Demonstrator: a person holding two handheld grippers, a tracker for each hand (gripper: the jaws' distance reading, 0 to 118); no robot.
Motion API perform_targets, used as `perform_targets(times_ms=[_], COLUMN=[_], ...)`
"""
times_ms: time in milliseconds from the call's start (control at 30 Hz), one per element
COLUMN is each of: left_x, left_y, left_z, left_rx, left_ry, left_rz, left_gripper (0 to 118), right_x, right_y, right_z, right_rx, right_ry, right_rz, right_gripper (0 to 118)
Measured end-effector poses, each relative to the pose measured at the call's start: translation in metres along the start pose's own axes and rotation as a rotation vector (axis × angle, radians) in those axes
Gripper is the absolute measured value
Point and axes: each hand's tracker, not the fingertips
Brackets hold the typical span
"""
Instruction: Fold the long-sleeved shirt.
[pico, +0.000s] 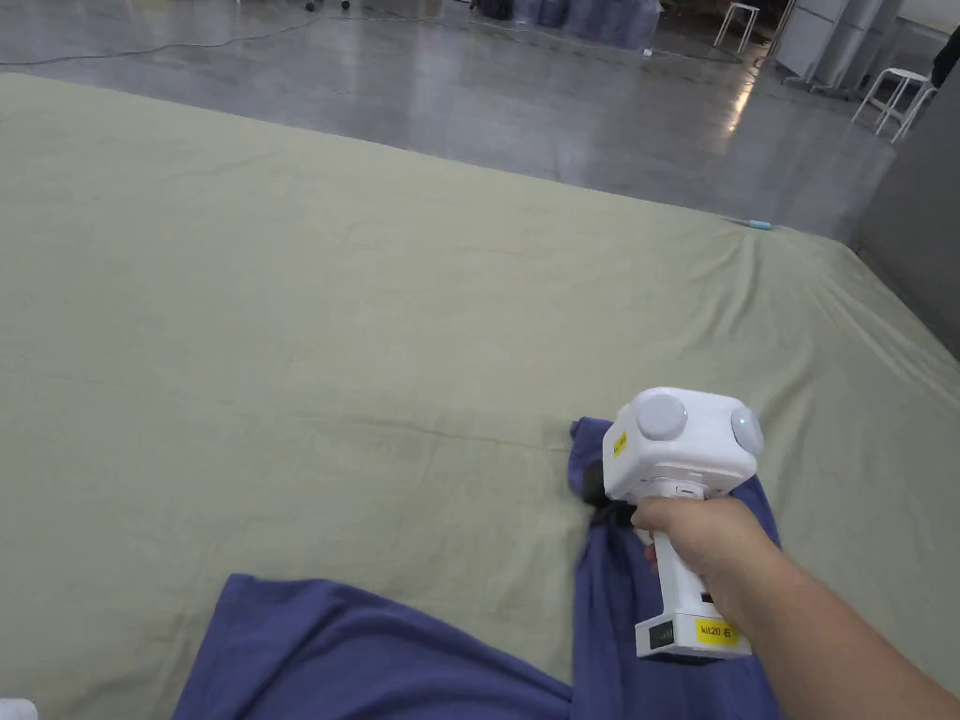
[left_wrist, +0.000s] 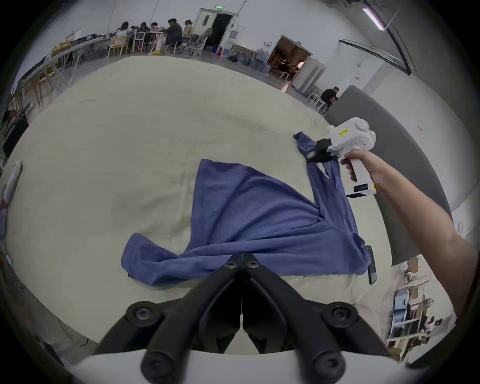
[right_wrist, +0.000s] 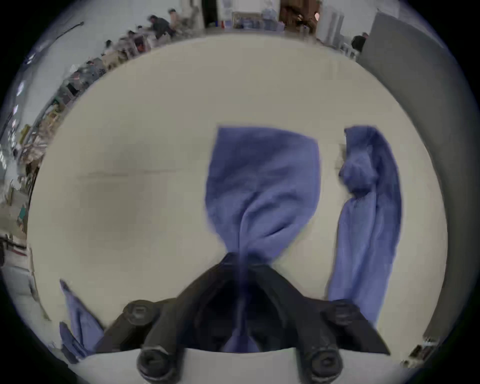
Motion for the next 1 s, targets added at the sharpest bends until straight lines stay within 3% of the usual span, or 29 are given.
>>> perform_targets(times_ms=[67,133,267,433,533,700,800,867,933,1000], left_x=[0.002,0.008,0.017,0.022,0.023,0.026,0.028,0.029,0.028,0.028], left_y=[-0.001,-0.002,-0.007,-0.012,-0.017,-0.033,-0.042,-0.048,-0.053,-0.055], left_z=[0.001,0.006,0.024,0.041,0.050,0.059,0.064,0.068,0.071,0.072], left_rx=[0.003,0.009,0.040,0.064,0.073,0.069,0.053,0.047,0.036,0.030], left_ry=[-0.013,-0.022,-0.066,-0.063,-0.072,-0.069,-0.068,-0.064,-0.061,-0.059], left_rz=[0.004,0.002,0.001,-0.009,0.006,0.016,0.026,0.026,0.032,0.035], left_gripper=[0,0,0,0,0,0,0,0,0,0], right_x=[-0.003,-0.003,0.008,0.010,0.015,0.011,0.013,0.010,0.004,0.001], right_y=[-0.007,-0.015,-0.048,-0.161,-0.230,-0.316,-0.339,-0.348,-0.352,-0.354], right_z=[0.020,0.053,0.143,0.269,0.300,0.283,0.254,0.229,0.195,0.172], right_rx=[0.055,0.091,0.207,0.315,0.278,0.141,0.052,0.001,-0.081,-0.115], right_ry=[-0.062,0.018,0.090,0.186,0.224,0.236,0.260,0.283,0.147,0.111], right_rz=[0.056,0.106,0.116,0.236,0.245,0.212,0.134,0.137,0.135,0.135], right_gripper=[0,0,0,0,0,0,0,0,0,0])
